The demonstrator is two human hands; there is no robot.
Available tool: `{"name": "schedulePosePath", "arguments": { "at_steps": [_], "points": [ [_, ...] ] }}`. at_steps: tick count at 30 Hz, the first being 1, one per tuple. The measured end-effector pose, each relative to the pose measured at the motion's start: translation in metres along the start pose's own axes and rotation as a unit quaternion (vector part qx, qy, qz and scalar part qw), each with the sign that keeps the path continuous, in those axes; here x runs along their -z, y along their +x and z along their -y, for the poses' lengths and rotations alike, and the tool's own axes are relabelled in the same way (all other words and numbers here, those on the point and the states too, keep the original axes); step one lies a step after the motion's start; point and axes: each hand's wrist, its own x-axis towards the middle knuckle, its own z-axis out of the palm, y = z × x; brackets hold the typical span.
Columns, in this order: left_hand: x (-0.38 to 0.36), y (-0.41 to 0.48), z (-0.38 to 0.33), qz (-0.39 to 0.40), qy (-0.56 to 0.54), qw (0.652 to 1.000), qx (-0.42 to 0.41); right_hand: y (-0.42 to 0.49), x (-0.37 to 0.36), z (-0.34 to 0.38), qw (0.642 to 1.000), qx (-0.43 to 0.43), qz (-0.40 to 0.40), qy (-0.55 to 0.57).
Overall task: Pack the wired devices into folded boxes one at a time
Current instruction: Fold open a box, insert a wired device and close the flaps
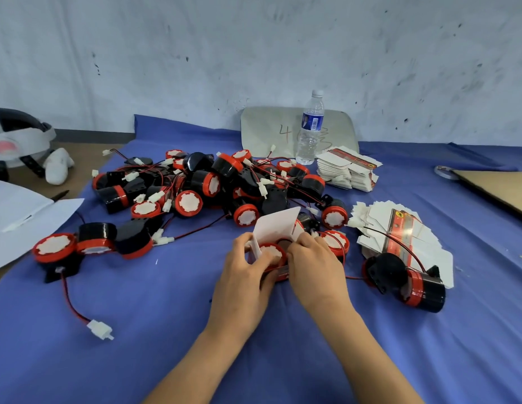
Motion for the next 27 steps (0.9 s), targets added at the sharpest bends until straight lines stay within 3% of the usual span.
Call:
{"name": "schedulePosePath", "arguments": {
  "at_steps": [6, 12, 16, 19, 22, 27],
  "points": [
    [-0.001, -0.002, 0.006, -0.004, -0.023, 1.0, 0.004, -0.002, 0.005, -0.003, 1.0, -0.003, 0.026, 0.001],
    [-0.004, 0.001, 0.013, -0.013, -0.111, 0.991, 0.072, -0.004, 0.002, -0.005, 0.995, 0.038, 0.09, 0.021],
    [-0.003, 0.004, 0.019, -0.021, -0.135, 0.988, 0.075, -0.005, 0.006, -0.002, 0.993, 0.039, 0.066, 0.087],
    [-0.003, 0.004, 0.02, -0.021, -0.147, 0.985, 0.083, -0.006, 0.008, 0.0, 0.997, 0.041, 0.052, 0.04],
    [-0.003, 0.004, 0.02, -0.023, -0.152, 0.985, 0.081, -0.004, 0.008, 0.0, 0.996, 0.004, 0.058, 0.065],
    [-0.001, 0.004, 0.02, -0.03, -0.146, 0.987, 0.067, -0.004, 0.006, -0.002, 0.999, 0.035, 0.035, 0.004]
  ]
}}
